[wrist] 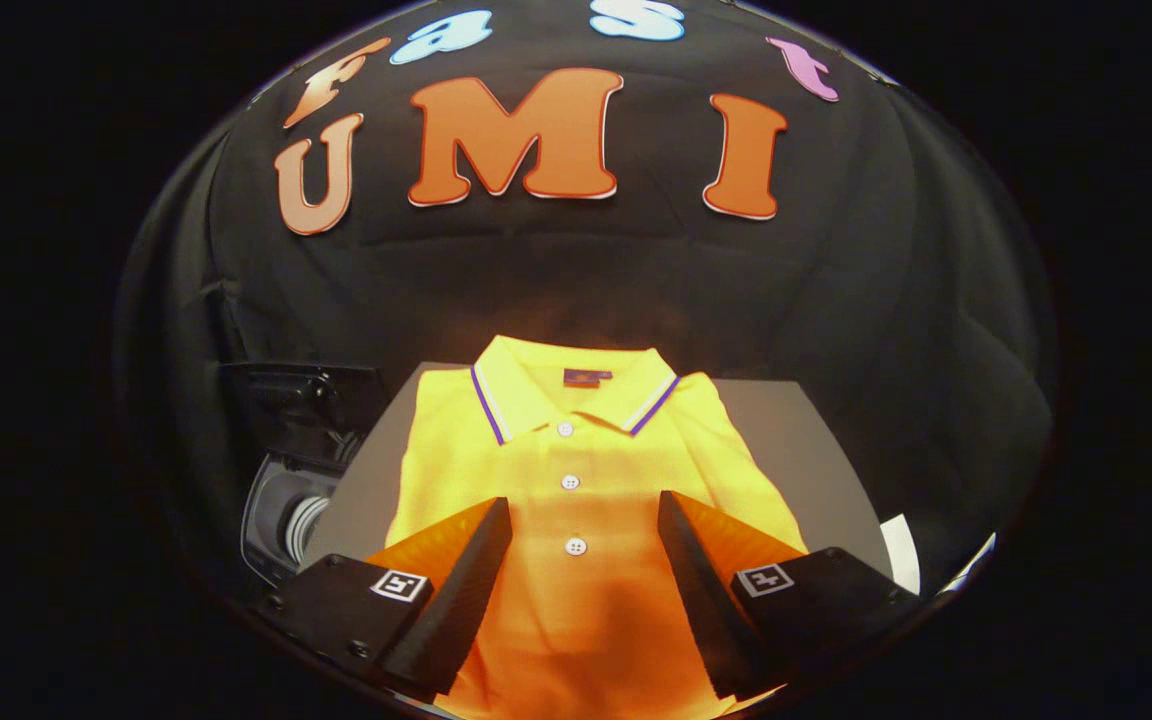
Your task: Put the clothes into the washing machine and then close the washing machine lid.
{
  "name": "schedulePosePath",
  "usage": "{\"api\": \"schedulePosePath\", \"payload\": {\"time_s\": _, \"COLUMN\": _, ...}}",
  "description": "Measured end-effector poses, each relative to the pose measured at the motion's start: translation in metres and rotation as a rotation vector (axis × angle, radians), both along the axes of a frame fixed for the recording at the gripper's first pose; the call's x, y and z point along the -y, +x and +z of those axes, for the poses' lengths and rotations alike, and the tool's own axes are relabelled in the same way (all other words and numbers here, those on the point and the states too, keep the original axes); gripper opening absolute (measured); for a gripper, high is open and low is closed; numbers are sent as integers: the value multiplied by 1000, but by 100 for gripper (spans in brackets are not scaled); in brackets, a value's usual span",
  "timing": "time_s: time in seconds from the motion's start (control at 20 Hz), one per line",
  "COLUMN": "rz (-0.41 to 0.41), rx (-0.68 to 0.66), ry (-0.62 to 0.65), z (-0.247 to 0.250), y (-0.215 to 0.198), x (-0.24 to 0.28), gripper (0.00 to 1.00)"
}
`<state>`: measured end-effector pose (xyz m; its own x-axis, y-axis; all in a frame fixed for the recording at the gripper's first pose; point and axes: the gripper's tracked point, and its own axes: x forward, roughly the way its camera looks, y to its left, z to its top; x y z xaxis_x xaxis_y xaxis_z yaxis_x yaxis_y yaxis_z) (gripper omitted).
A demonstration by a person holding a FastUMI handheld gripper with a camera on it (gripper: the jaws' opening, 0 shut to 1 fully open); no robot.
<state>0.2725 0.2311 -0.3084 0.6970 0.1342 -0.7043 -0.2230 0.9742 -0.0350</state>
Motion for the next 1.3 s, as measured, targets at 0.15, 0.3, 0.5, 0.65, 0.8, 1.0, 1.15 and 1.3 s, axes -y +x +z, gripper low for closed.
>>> {"api": "schedulePosePath", "payload": {"time_s": 0.15, "rz": 19, "rx": 29, "ry": 58, "z": 3, "y": 0, "x": -1, "gripper": 97}}
{"api": "schedulePosePath", "payload": {"time_s": 0.3, "rz": 55, "rx": 34, "ry": 60, "z": 0, "y": 3, "x": -2, "gripper": 96}}
{"api": "schedulePosePath", "payload": {"time_s": 0.5, "rz": 74, "rx": -31, "ry": 41, "z": -1, "y": -1, "x": -6, "gripper": 86}}
{"api": "schedulePosePath", "payload": {"time_s": 0.65, "rz": 115, "rx": -62, "ry": 48, "z": -2, "y": -2, "x": -16, "gripper": 51}}
{"api": "schedulePosePath", "payload": {"time_s": 0.8, "rz": 83, "rx": -98, "ry": 77, "z": -1, "y": -3, "x": -15, "gripper": 35}}
{"api": "schedulePosePath", "payload": {"time_s": 1.0, "rz": 25, "rx": -14, "ry": 161, "z": 0, "y": -2, "x": -15, "gripper": 9}}
{"api": "schedulePosePath", "payload": {"time_s": 1.15, "rz": -37, "rx": 71, "ry": 275, "z": 10, "y": -2, "x": -16, "gripper": 8}}
{"api": "schedulePosePath", "payload": {"time_s": 1.3, "rz": 3, "rx": 185, "ry": 296, "z": 26, "y": -15, "x": -22, "gripper": 8}}
